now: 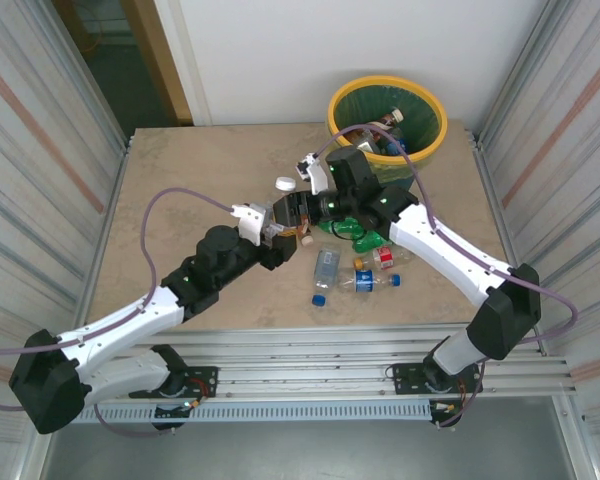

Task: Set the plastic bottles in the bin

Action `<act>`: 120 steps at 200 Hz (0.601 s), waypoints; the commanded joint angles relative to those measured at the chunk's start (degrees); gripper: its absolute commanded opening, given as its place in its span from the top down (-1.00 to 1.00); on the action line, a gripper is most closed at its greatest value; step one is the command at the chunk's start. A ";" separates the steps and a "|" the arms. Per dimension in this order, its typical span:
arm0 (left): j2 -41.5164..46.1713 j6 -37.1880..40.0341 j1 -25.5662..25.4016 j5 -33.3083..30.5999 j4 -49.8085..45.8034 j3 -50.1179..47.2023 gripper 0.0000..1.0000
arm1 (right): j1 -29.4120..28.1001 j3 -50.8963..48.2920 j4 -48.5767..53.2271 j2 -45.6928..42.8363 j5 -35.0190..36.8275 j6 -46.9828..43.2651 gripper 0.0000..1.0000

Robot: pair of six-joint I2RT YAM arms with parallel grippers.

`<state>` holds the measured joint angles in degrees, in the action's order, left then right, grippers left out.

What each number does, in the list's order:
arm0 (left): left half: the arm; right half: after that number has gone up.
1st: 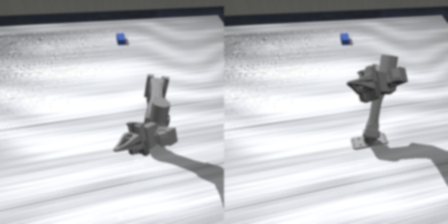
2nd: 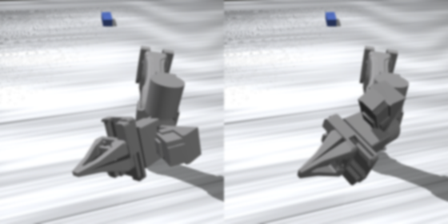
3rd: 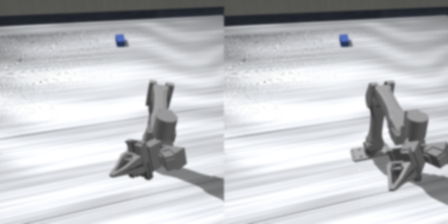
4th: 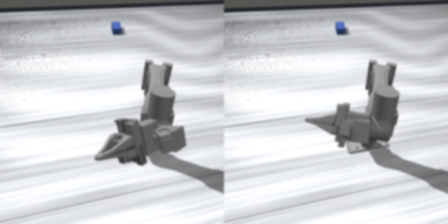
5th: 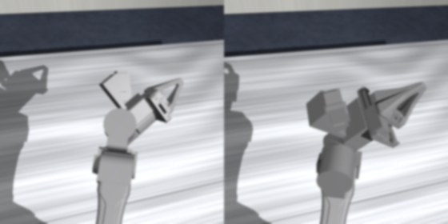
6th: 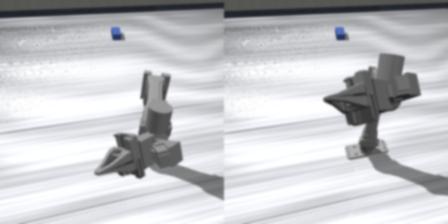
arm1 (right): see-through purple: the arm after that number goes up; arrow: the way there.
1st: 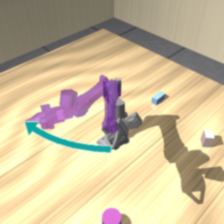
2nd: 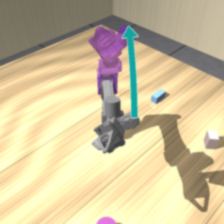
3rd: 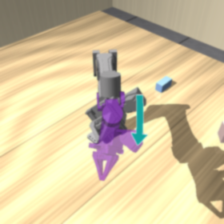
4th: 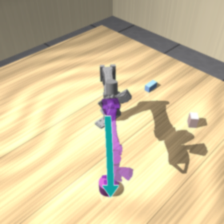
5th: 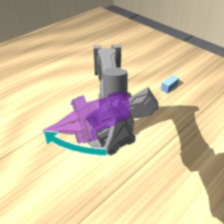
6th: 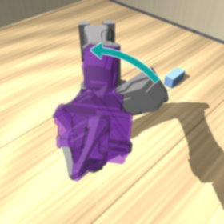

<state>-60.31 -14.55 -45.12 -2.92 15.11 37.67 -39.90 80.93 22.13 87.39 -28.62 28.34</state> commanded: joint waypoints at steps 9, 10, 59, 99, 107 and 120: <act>1.35 1.29 -0.40 0.71 2.38 -0.87 -0.14 | -0.25 1.60 -1.92 1.07 -1.52 0.84 -0.12; 1.34 1.28 -0.40 0.76 2.38 -0.86 -0.14 | -0.21 1.60 -1.96 1.04 -1.48 0.84 -0.11; 1.96 1.25 -0.40 0.56 1.94 -0.93 -0.63 | -0.06 1.09 -2.18 0.03 0.06 0.89 0.27; 4.08 3.38 -0.40 3.39 2.27 -1.12 -0.98 | 1.34 0.29 -1.89 -1.68 1.48 1.08 0.33; 4.79 3.80 -0.39 4.25 2.88 -1.54 -0.98 | 1.70 0.37 -1.76 -2.00 1.71 0.97 0.33; 6.08 4.35 -0.37 5.10 4.26 -2.35 -0.98 | 2.49 0.52 -1.23 -2.59 1.99 0.84 0.34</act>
<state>-57.30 -12.73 -45.12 -0.73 15.66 36.77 -38.70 80.90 21.21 87.68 -27.81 28.49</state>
